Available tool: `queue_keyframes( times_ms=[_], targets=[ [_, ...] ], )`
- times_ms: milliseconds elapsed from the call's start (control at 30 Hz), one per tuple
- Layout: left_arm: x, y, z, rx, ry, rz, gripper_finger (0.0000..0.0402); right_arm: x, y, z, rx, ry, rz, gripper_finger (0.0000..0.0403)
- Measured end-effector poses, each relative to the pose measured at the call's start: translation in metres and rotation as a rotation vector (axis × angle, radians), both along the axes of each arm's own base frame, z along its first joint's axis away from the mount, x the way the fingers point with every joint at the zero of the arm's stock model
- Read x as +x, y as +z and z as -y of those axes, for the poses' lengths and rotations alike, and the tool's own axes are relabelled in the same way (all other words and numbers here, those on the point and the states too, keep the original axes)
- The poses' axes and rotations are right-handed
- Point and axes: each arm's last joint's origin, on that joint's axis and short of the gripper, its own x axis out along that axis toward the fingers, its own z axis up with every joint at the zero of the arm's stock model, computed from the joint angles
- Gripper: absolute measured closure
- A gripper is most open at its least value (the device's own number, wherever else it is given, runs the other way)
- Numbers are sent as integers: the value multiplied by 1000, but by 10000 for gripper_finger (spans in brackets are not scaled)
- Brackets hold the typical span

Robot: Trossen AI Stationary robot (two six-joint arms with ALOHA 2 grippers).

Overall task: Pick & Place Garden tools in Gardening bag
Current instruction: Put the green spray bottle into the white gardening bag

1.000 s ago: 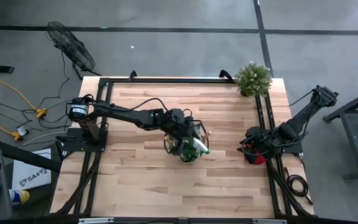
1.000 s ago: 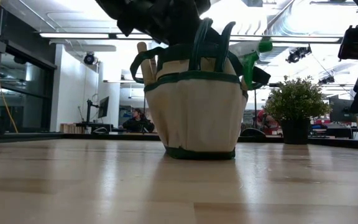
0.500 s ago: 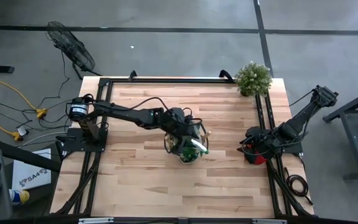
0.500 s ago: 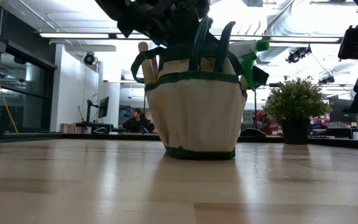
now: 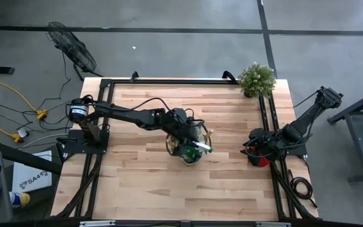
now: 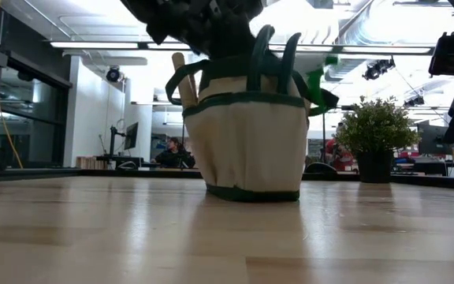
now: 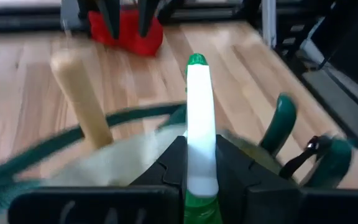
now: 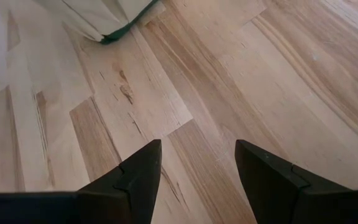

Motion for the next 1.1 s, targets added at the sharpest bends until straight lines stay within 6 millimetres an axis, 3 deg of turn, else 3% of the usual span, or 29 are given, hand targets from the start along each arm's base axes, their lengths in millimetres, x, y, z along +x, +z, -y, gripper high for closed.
queue_keyframes(
  times_ms=[300, 567, 700, 867, 1100],
  targets=[
    [-9, 27, -4, -40, 37, 75, 358, 0, 0, 0, 1, 0, 1, 206],
    [-13, 34, -30, -392, 199, -24, 358, 0, 0, 0, 2, 0, 2, 206],
    [-15, 38, -37, -464, 231, -33, 358, 0, 0, 0, 1, 0, 2, 206],
    [-17, 32, -42, -484, 249, -36, 358, 0, 0, 0, 1, 0, 2, 206],
    [-30, -2, -39, -579, 192, 109, 358, 0, 0, 0, 2, 0, 2, 206]
  ],
)
